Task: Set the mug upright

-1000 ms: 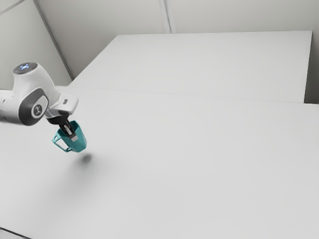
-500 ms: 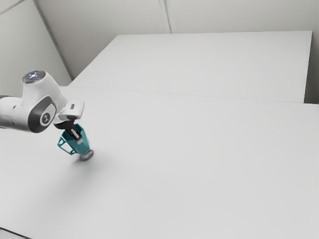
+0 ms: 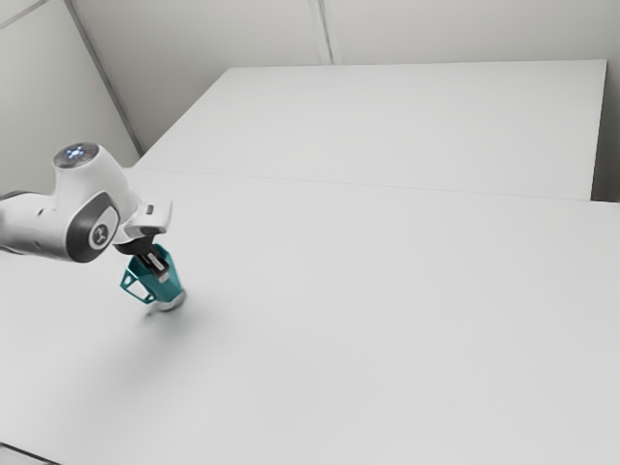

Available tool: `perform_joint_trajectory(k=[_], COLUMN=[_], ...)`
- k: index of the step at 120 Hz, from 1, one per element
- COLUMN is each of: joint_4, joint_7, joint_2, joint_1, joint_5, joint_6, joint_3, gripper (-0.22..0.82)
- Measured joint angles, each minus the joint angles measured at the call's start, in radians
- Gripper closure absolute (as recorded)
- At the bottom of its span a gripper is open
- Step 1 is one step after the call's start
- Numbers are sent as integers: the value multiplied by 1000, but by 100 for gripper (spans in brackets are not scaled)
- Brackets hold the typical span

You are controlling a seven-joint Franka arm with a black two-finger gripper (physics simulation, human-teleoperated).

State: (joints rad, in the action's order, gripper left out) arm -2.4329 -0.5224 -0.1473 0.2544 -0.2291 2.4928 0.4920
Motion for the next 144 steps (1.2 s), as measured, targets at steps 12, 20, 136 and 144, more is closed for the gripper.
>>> perform_joint_trajectory(k=[12,20,136,144], joint_4=[0,1,8,13], joint_7=[6,9,-8,-10], joint_2=[11,20,39,38], joint_1=[1,-1,-7,-9], joint_5=[9,15,59,59], joint_6=[9,13,9,5], joint_3=[0,-1,0,0], gripper=[79,79,43,42])
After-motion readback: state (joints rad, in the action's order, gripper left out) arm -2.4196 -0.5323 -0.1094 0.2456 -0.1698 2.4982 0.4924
